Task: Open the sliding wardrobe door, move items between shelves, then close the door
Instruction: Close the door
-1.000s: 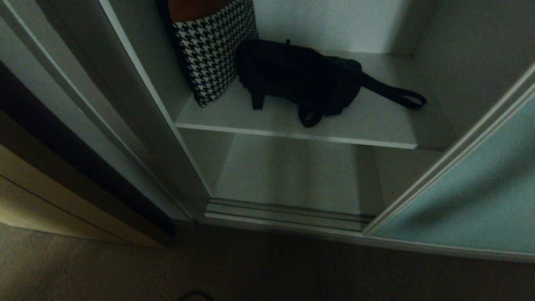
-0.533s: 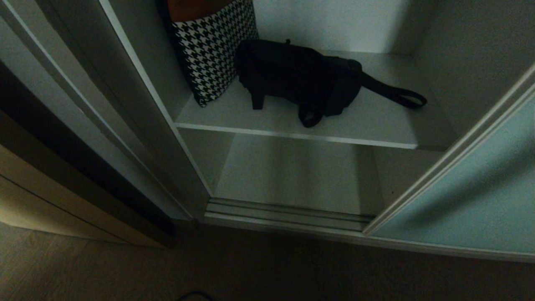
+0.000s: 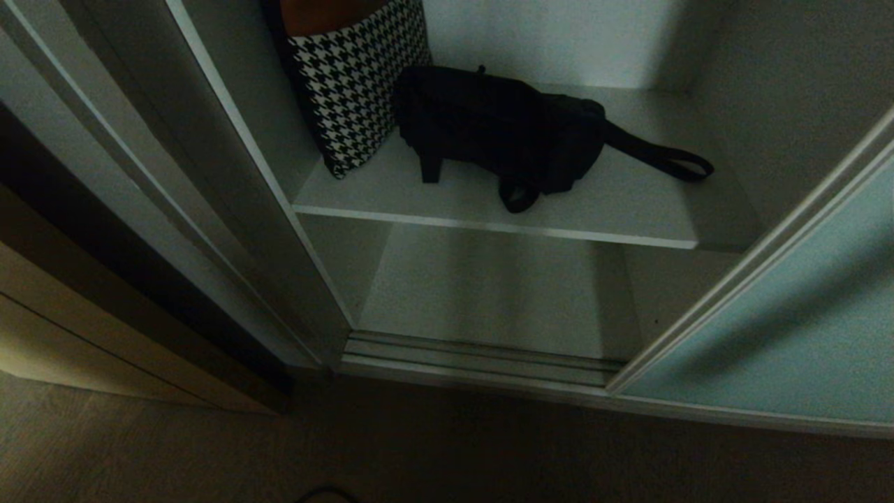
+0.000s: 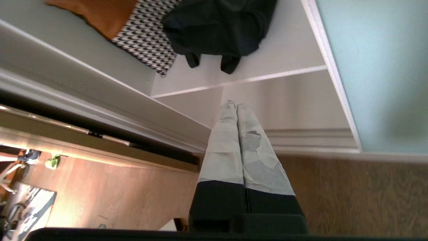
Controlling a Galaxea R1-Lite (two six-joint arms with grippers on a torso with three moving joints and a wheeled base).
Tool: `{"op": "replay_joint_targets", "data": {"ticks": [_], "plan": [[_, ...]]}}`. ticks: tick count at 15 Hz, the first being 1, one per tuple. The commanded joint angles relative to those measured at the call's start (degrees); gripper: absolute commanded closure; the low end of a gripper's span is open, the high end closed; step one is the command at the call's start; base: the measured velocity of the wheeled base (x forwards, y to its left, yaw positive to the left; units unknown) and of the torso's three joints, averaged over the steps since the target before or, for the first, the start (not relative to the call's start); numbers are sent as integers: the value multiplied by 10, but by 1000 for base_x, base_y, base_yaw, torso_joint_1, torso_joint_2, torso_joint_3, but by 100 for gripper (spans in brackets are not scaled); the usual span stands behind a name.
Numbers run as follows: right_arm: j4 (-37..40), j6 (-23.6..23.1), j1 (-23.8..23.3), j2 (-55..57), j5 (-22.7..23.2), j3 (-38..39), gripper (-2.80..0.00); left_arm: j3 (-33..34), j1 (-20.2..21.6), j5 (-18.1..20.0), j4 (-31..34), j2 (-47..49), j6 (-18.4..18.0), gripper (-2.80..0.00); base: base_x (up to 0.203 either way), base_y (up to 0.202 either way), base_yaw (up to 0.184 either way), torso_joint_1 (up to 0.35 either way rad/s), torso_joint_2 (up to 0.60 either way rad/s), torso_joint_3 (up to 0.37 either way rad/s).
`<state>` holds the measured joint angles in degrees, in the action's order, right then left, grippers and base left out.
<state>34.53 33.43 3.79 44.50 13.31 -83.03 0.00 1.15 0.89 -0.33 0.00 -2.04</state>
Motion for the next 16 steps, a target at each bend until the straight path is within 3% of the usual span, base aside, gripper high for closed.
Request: {"op": "replay_joint_targets", "data": {"ticks": [1, 5, 12, 16], "plan": [[0, 5, -3, 39, 0, -3, 0, 0, 0, 0, 0, 1, 0, 0, 0, 0, 0, 0, 0, 0], [-35, 19, -65, 90, 25, -5, 0, 0, 1, 0, 0, 1, 0, 0, 0, 0, 0, 0, 0, 0], [-93, 21, -179, 143, 130, -7, 0, 0, 0, 0, 0, 1, 0, 0, 0, 0, 0, 0, 0, 0], [-99, 22, -197, 157, 147, -5, 0, 0, 0, 0, 0, 1, 0, 0, 0, 0, 0, 0, 0, 0]]}}
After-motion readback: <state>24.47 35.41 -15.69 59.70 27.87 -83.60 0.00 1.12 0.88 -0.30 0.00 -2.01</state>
